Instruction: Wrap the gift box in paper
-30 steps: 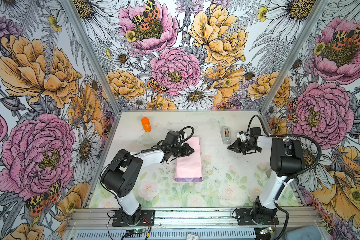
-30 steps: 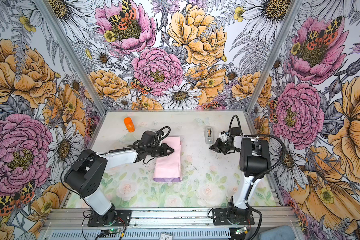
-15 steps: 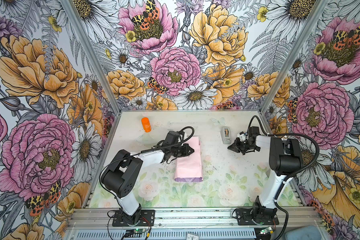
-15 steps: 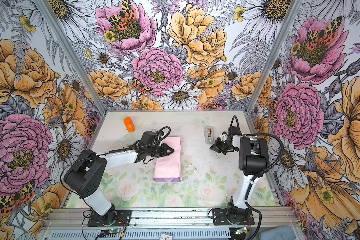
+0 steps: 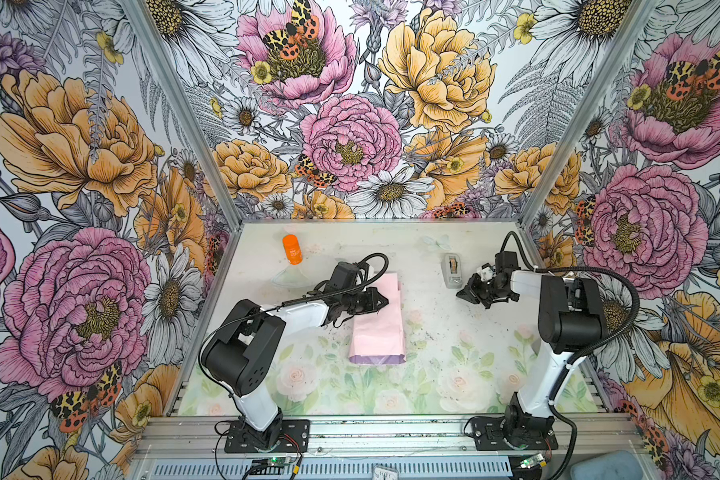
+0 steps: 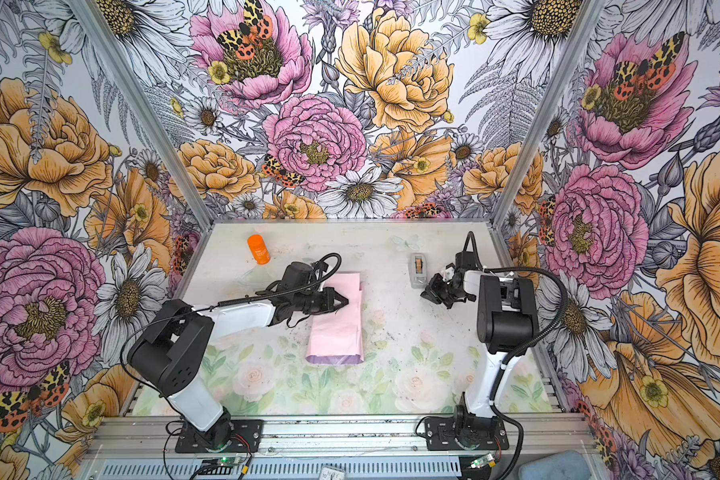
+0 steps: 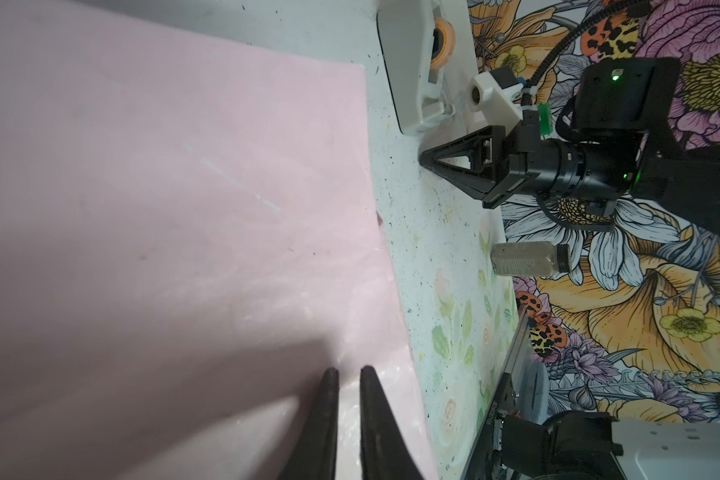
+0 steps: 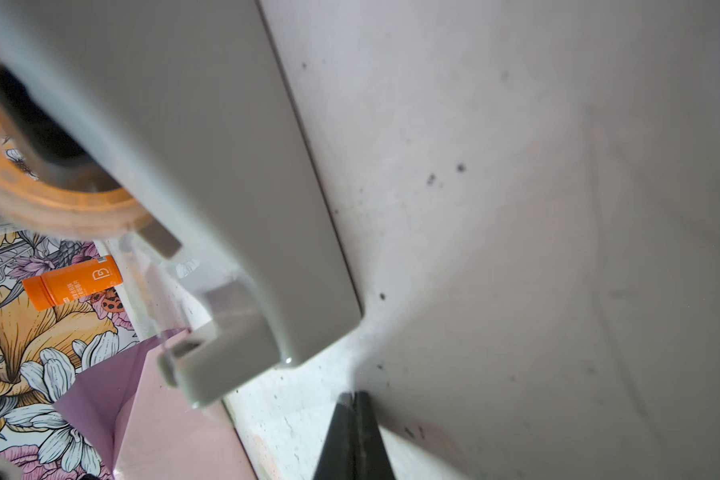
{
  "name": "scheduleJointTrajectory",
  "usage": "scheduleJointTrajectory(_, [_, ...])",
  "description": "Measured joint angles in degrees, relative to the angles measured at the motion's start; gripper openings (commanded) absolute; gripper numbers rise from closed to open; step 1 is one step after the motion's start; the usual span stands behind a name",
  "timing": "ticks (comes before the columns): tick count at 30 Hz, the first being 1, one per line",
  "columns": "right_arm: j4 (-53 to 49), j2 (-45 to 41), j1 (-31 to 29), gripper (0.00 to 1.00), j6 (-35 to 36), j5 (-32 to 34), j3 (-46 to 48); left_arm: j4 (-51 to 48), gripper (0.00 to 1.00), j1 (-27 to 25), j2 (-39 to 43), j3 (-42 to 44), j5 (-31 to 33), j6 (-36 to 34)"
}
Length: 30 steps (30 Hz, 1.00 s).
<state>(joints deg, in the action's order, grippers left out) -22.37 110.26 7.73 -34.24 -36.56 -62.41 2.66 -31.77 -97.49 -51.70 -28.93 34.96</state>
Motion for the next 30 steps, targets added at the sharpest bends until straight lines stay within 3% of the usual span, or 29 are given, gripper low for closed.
scheduleJointTrajectory(16, [0.96,-2.27,-0.04,0.0,-2.43,4.48,1.84,0.04,0.15,0.0,0.44,0.42,0.33,0.0])
scheduleJointTrajectory(30, [-1.38,-5.66,-0.35,0.0,-0.52,7.04,3.89,0.0,0.15,-0.04,0.44,0.39,0.37,-0.02])
